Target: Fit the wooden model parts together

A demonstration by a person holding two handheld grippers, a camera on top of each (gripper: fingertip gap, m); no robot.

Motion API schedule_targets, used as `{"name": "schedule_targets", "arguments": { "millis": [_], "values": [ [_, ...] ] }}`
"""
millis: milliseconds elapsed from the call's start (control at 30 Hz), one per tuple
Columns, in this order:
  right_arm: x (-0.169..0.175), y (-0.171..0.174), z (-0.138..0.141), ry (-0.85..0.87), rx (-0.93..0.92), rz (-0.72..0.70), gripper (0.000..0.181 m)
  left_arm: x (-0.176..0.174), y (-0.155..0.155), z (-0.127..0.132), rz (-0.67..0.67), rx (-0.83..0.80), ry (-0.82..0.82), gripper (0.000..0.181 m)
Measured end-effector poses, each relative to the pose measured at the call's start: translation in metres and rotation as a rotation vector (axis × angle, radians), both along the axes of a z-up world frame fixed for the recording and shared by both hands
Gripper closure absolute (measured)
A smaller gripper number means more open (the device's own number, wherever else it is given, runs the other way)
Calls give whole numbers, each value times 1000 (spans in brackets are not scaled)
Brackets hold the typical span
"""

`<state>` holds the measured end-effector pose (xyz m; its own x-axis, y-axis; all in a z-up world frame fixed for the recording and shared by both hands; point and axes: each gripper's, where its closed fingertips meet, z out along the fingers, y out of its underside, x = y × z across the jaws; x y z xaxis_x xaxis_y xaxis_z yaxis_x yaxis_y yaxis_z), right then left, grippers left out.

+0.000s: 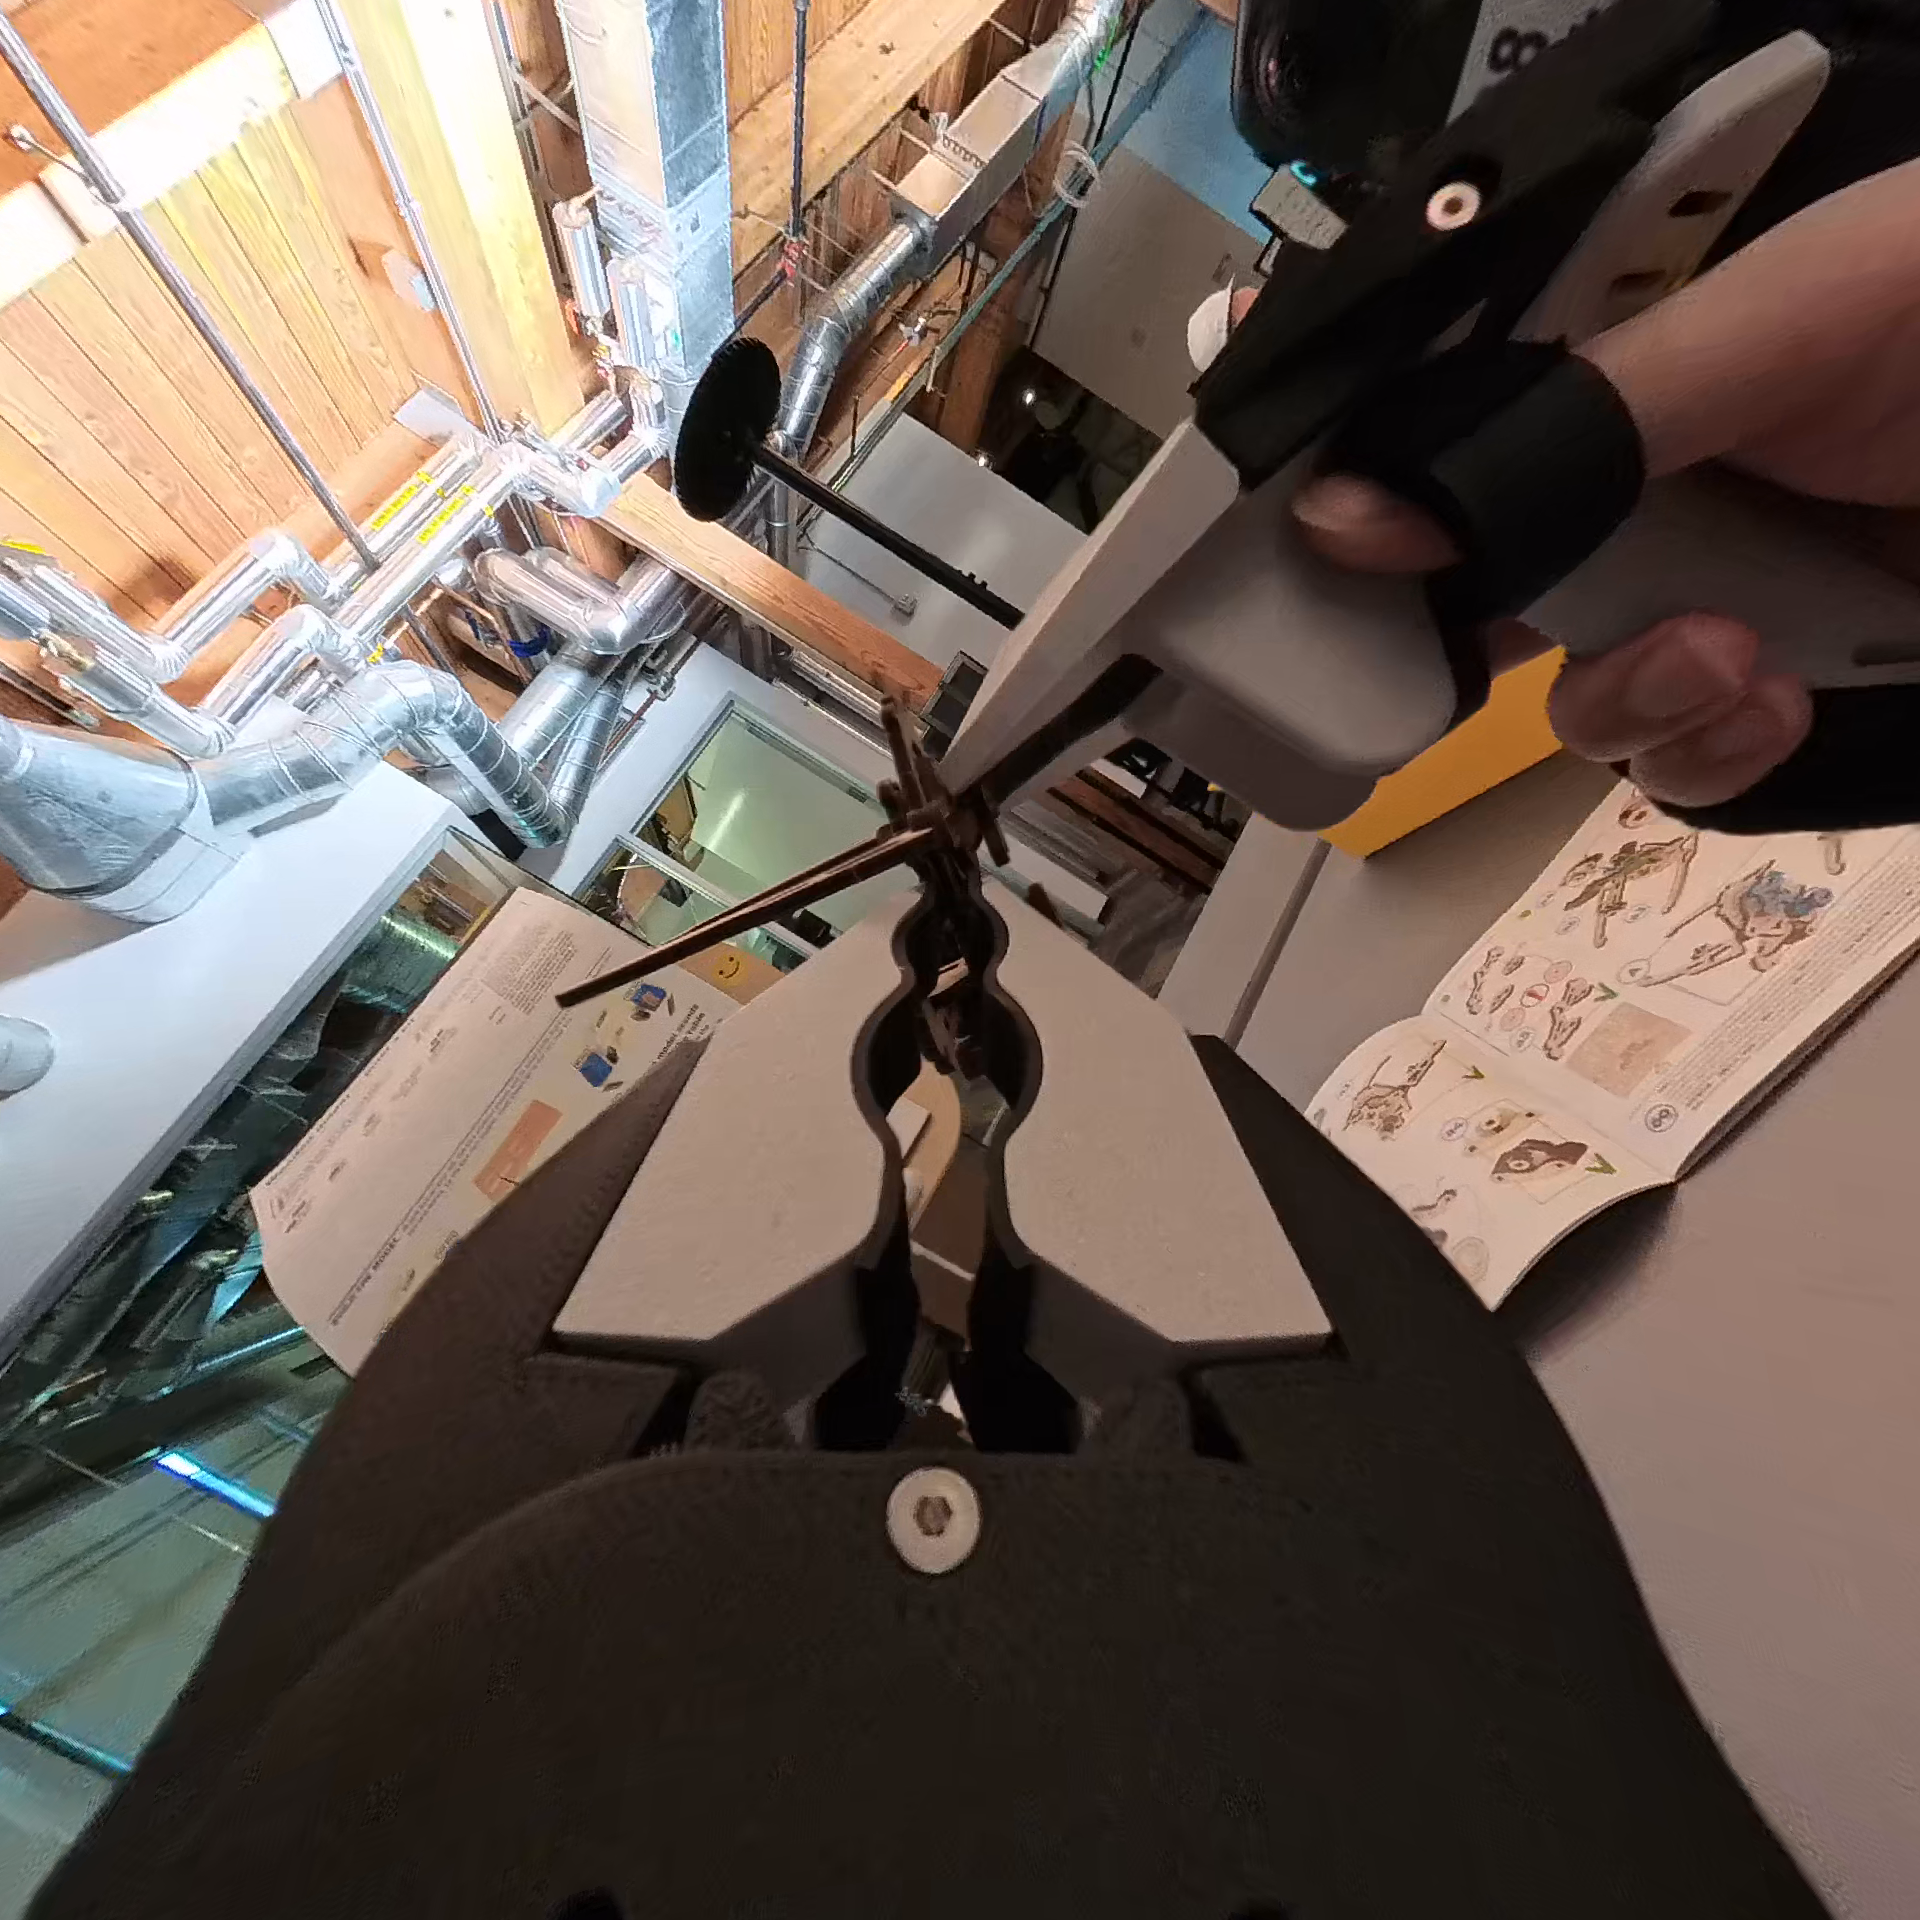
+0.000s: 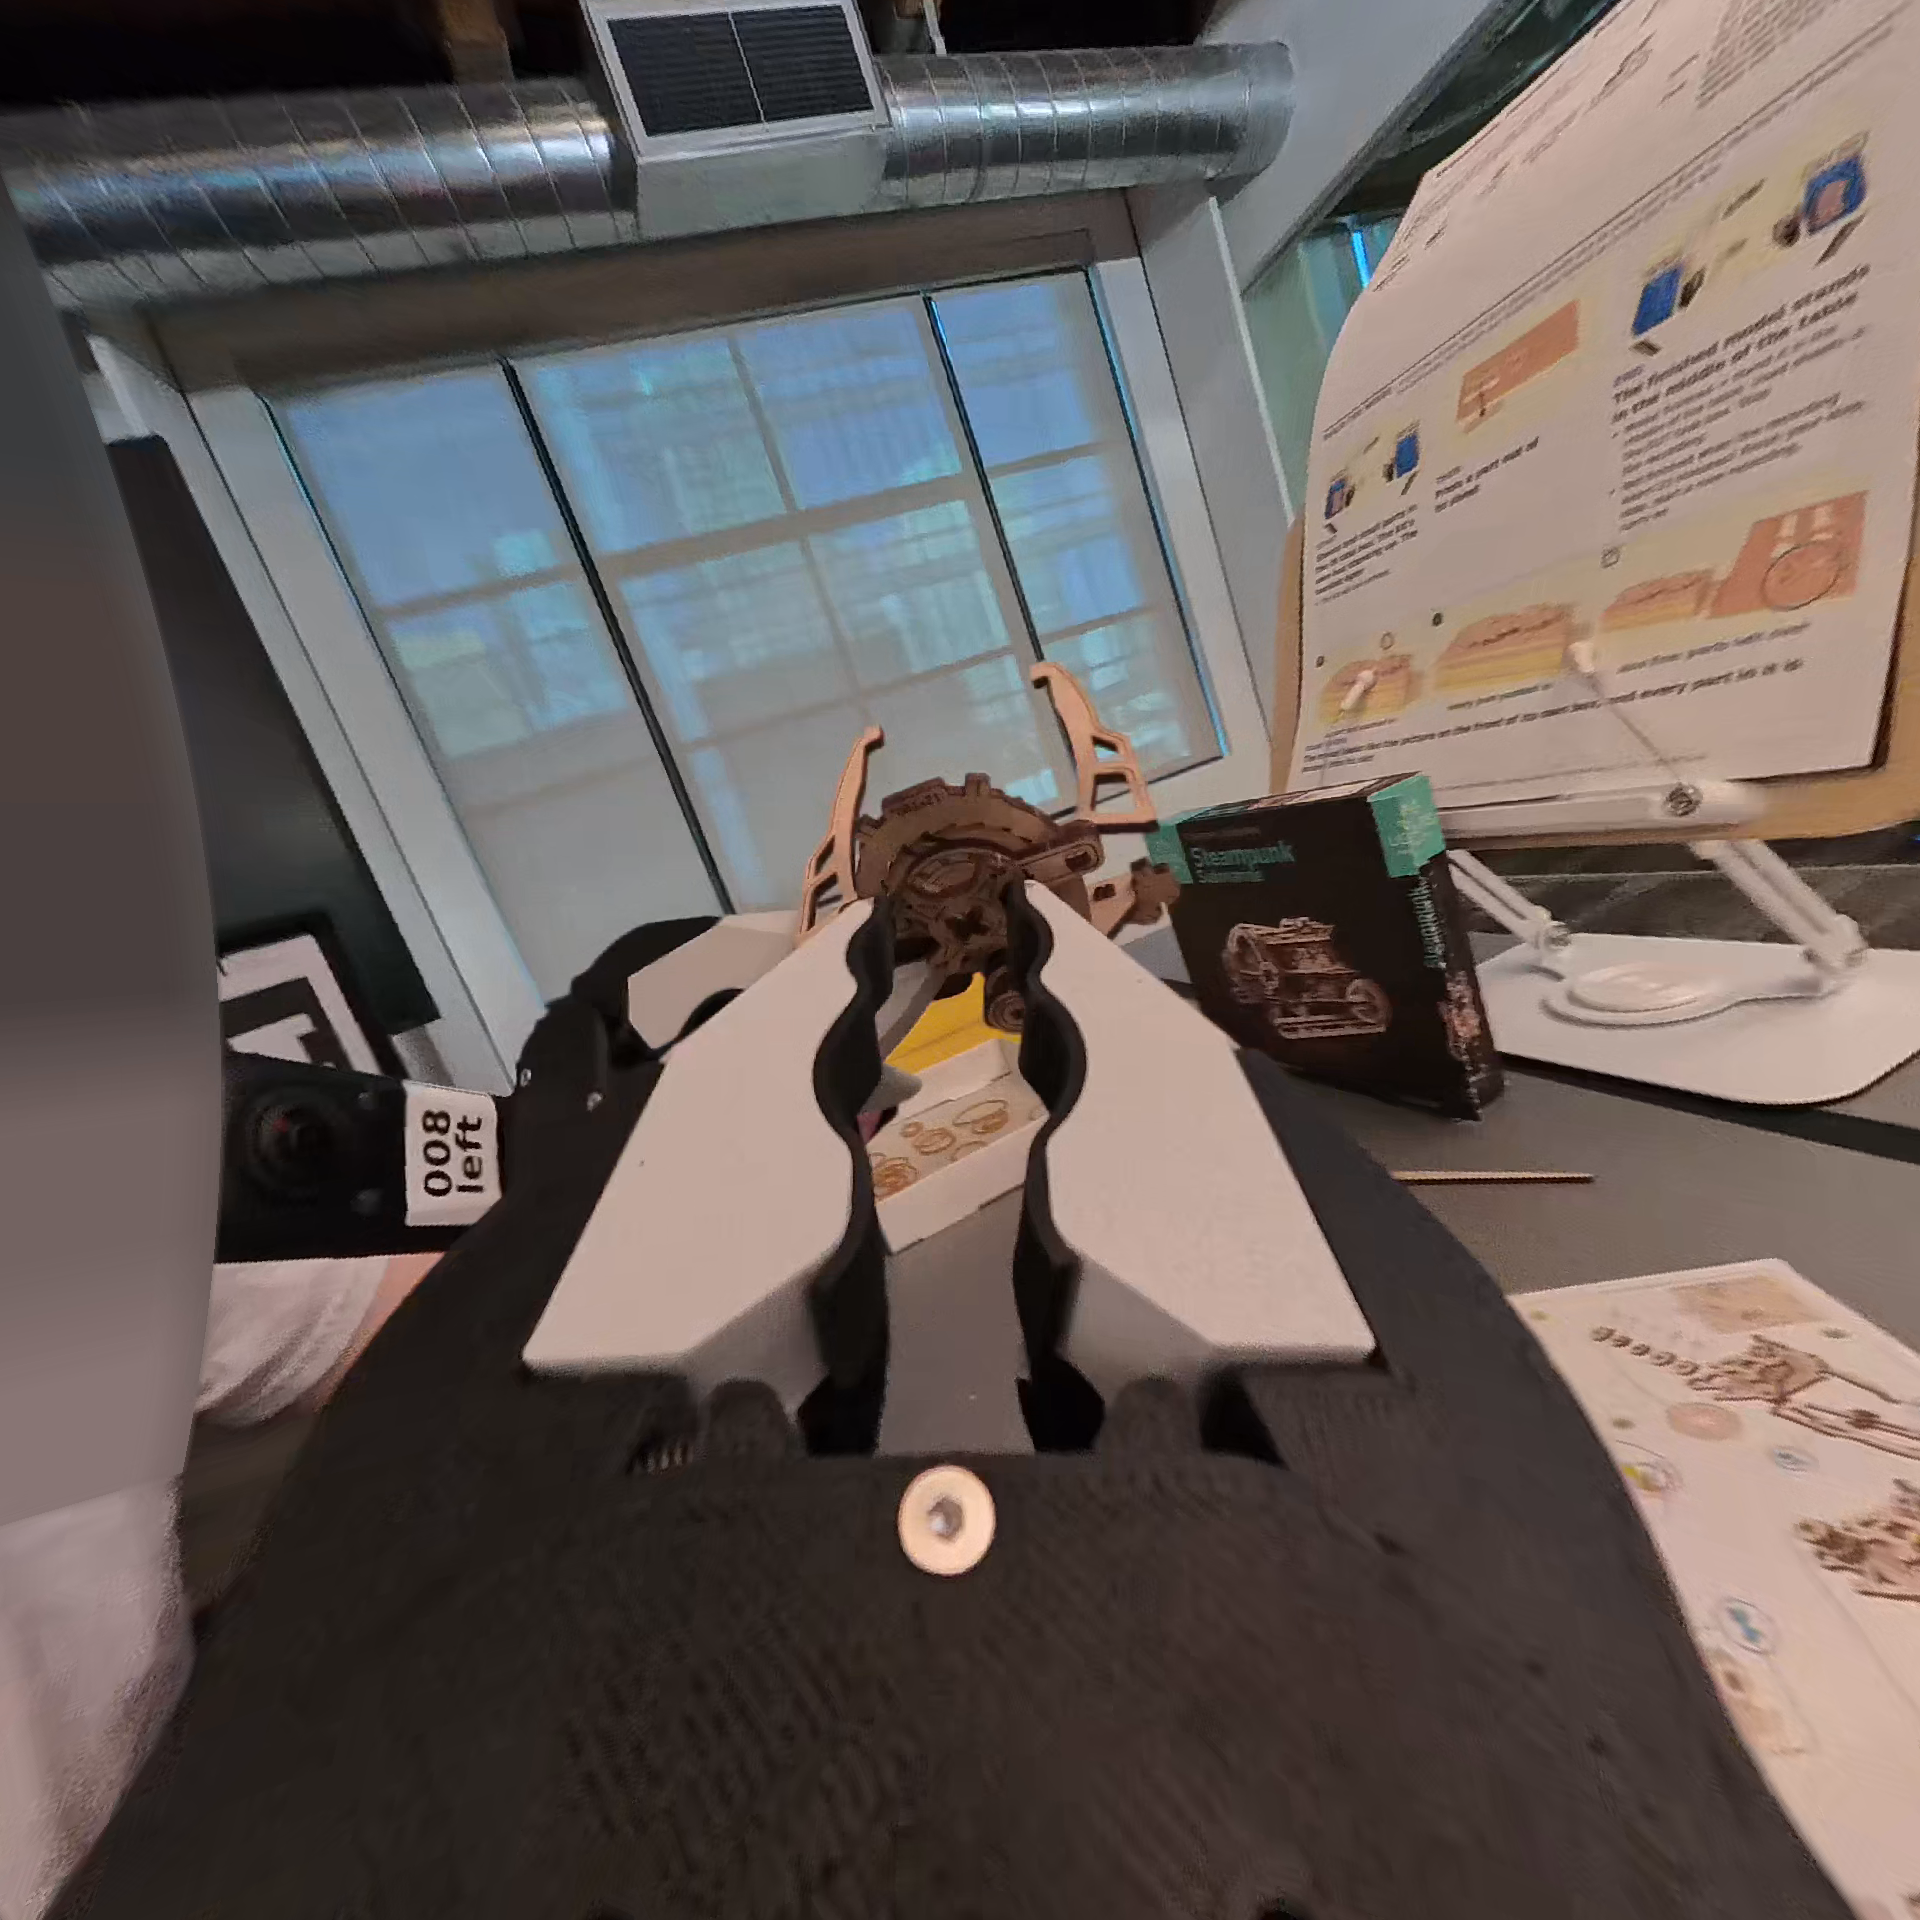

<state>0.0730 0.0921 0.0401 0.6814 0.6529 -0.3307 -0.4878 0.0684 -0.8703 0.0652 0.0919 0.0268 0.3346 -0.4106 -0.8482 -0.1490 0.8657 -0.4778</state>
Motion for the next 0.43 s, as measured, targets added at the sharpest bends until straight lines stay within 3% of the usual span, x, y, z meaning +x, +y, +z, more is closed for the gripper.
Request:
{"name": "schedule_targets", "arguments": {
  "millis": [433],
  "values": [
    [1,-4,1,251,-71,268,162,0,-4,1,39,126,4,181]
  ]
}}
